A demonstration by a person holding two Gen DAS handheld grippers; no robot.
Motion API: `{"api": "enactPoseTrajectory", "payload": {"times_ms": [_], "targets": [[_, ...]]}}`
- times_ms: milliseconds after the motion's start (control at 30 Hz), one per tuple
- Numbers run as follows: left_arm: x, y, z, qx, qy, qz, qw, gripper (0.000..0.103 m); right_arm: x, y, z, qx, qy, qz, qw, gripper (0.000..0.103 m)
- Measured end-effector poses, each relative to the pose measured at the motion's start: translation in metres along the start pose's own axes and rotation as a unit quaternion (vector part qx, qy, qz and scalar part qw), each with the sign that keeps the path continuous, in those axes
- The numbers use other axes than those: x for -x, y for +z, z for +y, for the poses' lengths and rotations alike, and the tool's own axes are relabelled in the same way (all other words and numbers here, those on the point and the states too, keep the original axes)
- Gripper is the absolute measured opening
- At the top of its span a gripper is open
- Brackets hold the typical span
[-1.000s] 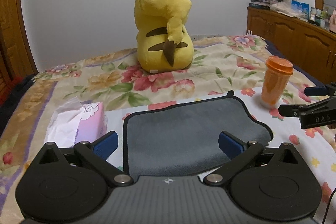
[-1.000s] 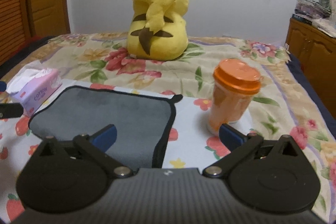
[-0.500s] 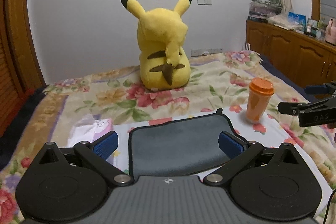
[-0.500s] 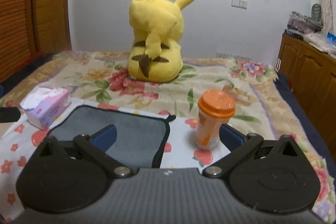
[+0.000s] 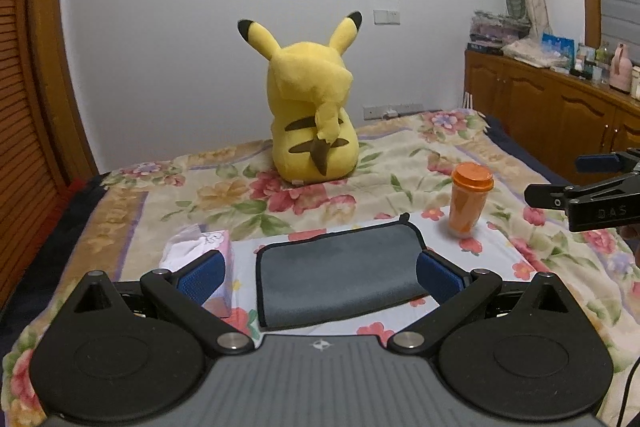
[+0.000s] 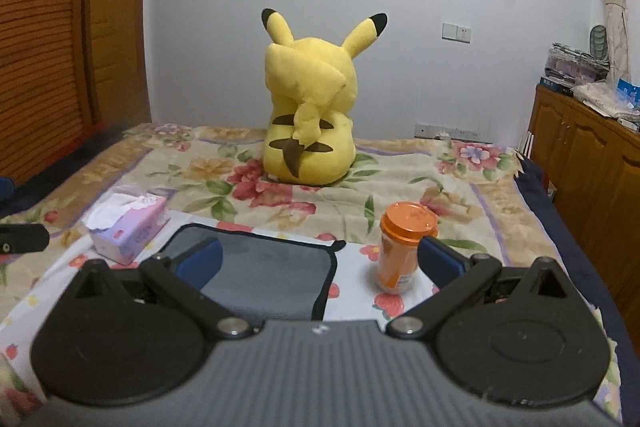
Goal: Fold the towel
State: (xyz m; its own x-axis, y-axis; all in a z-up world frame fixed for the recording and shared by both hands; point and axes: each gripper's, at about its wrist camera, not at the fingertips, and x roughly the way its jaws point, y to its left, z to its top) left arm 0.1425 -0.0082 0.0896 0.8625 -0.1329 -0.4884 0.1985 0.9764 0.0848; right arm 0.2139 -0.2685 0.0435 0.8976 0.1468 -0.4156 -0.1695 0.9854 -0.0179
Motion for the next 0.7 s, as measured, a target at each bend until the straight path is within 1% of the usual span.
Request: {"api": "enactPoseTrajectory", "payload": {"times_ms": [267, 500, 700], "targets": [[0.039, -0.019, -0.003, 0.008, 0.004, 0.008, 0.9999, 0.103, 0.034, -0.006, 0.002, -0.002, 0.01, -0.007, 1.0, 0.103], [0.059, -0.034, -0.006, 0.012, 0.008, 0.009, 0.9999, 0.103, 0.055, -0.016, 0.006, -0.003, 0.011, -0.012, 1.0, 0.103], [0.07, -0.048, -0.01, 0.024, 0.001, 0.009, 0.9997, 0.103, 0.065, -0.031, 0.013, -0.007, 0.013, -0.005, 1.0, 0.103]]}}
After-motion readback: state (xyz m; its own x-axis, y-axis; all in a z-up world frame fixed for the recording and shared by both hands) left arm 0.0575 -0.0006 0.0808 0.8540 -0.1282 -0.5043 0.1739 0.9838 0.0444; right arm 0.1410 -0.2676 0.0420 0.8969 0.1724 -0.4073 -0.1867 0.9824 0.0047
